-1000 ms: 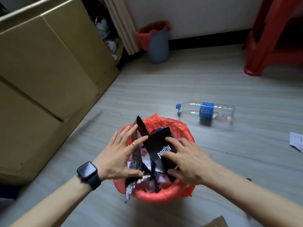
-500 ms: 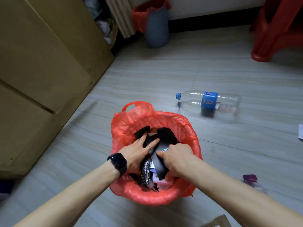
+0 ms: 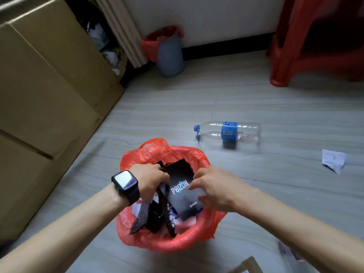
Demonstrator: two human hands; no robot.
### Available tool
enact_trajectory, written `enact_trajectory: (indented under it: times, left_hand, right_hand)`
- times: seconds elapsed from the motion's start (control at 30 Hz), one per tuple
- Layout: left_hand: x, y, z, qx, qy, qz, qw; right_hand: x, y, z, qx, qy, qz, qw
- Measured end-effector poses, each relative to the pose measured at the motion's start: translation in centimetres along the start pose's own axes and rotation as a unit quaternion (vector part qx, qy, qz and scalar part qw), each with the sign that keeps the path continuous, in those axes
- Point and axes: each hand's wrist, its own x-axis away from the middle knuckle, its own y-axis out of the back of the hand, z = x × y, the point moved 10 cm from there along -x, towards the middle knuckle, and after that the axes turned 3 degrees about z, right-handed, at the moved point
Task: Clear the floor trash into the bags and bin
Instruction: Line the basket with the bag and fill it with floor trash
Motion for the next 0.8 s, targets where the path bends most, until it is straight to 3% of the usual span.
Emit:
enact_trajectory:
  times: [0.1, 0.2, 0.33, 0.43, 0.57, 0.8]
  left_hand:
    - [0.6, 5.7, -1.1, -0.031, 0.019, -0.059, 0.998]
    - [-0.8, 12.6, -4.6, -0.006, 0.02, -0.182, 0.983]
    - [-4.8, 18.6, -14.3, 0.087, -0.077, -0.273, 0.955]
    - [-9.0, 19.6, -22.9, 0.15, -0.144, -0.248, 0.946]
    - [-14.4, 18.3, -33.0, 0.208, -0.195, -0.16, 0.945]
    - [-21.1, 16.1, -43.4, 0.204, -0.202, -0.078, 0.955]
  right_hand:
    - [3.1, 2.1, -3.9, -0.045, -0.034, -0.056, 0.997]
    - [7.5, 2.4, -10.7, -0.055, -0.121, -0.088, 0.987]
    - [14.8, -0.4, -19.9, -0.046, -0.25, -0.057, 0.965]
    - [20.8, -3.1, -25.5, -0.059, -0.341, -0.024, 0.938]
    - [29.1, -6.4, -31.5, -0.086, -0.445, 0.007, 0.891]
    - [40.0, -11.7, -39.2, -0.129, -0.55, 0.026, 0.825]
